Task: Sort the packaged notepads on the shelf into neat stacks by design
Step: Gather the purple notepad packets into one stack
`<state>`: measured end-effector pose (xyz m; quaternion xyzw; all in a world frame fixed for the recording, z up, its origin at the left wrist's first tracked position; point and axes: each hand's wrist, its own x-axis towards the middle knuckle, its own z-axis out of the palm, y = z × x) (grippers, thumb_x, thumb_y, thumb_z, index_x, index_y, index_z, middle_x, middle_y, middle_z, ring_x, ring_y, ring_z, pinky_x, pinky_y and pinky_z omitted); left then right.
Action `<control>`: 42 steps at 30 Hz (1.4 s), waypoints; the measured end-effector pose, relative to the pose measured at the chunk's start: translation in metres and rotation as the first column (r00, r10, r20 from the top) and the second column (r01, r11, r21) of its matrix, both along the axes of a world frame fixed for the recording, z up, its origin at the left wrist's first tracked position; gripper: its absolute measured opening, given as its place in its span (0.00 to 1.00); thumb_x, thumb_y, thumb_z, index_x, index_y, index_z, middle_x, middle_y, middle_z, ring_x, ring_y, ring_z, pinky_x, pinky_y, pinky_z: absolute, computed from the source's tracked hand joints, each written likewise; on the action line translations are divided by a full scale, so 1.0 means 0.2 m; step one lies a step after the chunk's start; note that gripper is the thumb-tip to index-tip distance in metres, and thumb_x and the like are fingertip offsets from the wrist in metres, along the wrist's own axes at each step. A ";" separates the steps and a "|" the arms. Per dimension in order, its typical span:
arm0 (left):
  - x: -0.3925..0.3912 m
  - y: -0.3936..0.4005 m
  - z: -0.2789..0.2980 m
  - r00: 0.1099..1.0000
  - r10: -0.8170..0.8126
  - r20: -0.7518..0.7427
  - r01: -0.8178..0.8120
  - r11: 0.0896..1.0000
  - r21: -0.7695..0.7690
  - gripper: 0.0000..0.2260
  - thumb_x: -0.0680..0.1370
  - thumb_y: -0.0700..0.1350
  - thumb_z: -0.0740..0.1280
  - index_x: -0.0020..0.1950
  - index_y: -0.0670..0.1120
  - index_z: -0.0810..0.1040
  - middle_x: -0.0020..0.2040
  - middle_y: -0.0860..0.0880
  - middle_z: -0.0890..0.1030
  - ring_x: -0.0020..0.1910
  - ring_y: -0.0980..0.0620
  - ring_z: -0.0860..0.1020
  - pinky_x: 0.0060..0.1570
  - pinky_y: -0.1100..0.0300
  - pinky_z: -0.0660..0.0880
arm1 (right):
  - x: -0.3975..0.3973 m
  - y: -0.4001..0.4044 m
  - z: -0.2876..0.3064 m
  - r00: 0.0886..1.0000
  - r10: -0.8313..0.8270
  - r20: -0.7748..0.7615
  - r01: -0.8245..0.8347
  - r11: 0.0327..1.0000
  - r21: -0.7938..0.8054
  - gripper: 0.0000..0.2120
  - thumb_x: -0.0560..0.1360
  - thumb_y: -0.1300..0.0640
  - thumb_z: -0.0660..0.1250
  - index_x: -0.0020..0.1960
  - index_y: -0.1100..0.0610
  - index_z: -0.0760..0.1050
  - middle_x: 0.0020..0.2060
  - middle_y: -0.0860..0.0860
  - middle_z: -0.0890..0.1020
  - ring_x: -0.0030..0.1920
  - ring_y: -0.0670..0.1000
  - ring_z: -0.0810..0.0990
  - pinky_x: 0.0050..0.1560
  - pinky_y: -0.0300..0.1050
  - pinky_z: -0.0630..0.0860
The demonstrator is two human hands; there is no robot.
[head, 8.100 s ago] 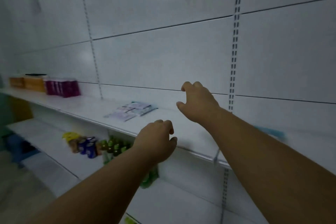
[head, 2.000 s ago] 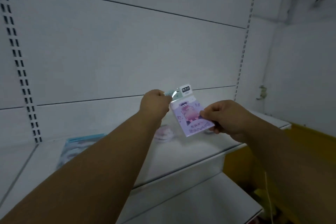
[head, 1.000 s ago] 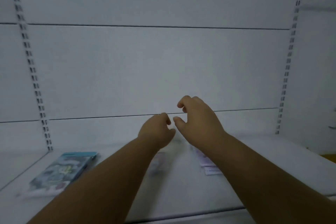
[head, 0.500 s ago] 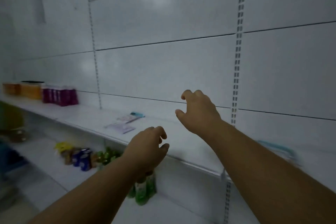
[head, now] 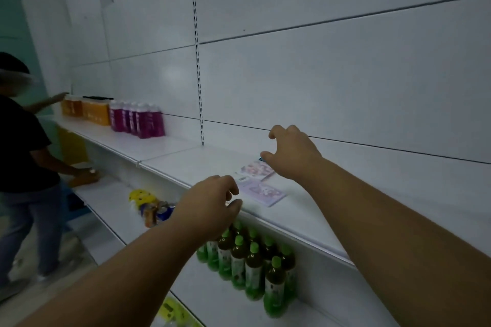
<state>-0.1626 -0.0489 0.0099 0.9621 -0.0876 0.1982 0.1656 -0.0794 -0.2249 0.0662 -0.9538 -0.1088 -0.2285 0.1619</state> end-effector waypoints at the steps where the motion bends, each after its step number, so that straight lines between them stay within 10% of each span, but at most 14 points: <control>1: 0.06 0.03 0.01 1.000 -0.008 -0.001 0.008 1.000 0.005 0.10 0.79 0.53 0.65 0.58 0.54 0.76 0.52 0.55 0.77 0.43 0.57 0.75 0.40 0.64 0.70 | 0.07 0.03 -0.01 1.000 -0.001 -0.011 0.001 1.000 0.000 0.25 0.74 0.44 0.65 0.67 0.52 0.68 0.60 0.56 0.72 0.58 0.58 0.74 0.56 0.53 0.75; 9: 0.44 0.29 -0.03 0.992 -0.128 0.002 0.128 0.992 0.018 0.11 0.78 0.56 0.64 0.59 0.55 0.75 0.51 0.57 0.77 0.45 0.57 0.75 0.45 0.61 0.72 | 0.37 0.26 -0.14 0.978 -0.025 -0.207 -0.001 0.992 -0.127 0.25 0.72 0.43 0.68 0.65 0.52 0.70 0.60 0.54 0.76 0.54 0.54 0.75 0.53 0.49 0.75; 17: 0.68 0.54 -0.06 0.927 -0.374 0.004 0.374 0.927 0.027 0.10 0.78 0.56 0.65 0.58 0.56 0.75 0.50 0.58 0.77 0.44 0.58 0.75 0.44 0.61 0.73 | 0.35 0.35 -0.20 0.814 -0.276 -0.511 0.179 0.956 -0.231 0.16 0.71 0.43 0.72 0.40 0.57 0.78 0.31 0.51 0.83 0.25 0.49 0.79 0.29 0.39 0.74; 22: 0.78 0.60 -0.05 0.882 -0.472 -0.015 0.472 0.882 0.012 0.09 0.78 0.55 0.65 0.57 0.55 0.75 0.50 0.57 0.77 0.43 0.57 0.75 0.44 0.62 0.70 | 0.33 0.43 -0.20 0.795 -0.350 -0.496 0.288 0.936 -0.201 0.16 0.69 0.44 0.74 0.45 0.56 0.78 0.36 0.52 0.83 0.34 0.52 0.83 0.36 0.45 0.80; 30: 1.02 0.38 -0.04 0.871 -0.488 -0.052 0.483 0.872 -0.077 0.10 0.78 0.53 0.65 0.56 0.51 0.77 0.53 0.52 0.80 0.49 0.51 0.77 0.48 0.58 0.73 | 0.23 0.34 0.01 0.914 -0.402 -0.051 0.405 0.902 0.150 0.04 0.76 0.57 0.65 0.44 0.56 0.72 0.38 0.49 0.74 0.39 0.50 0.72 0.34 0.43 0.65; 42: 1.28 -0.09 -0.06 0.964 -0.085 -0.252 0.139 0.968 0.207 0.28 0.71 0.67 0.61 0.65 0.53 0.75 0.62 0.51 0.79 0.62 0.48 0.75 0.60 0.54 0.71 | 0.27 0.10 0.20 0.938 -0.311 0.152 0.168 0.793 0.585 0.04 0.76 0.56 0.68 0.47 0.57 0.77 0.44 0.53 0.84 0.45 0.56 0.84 0.49 0.58 0.82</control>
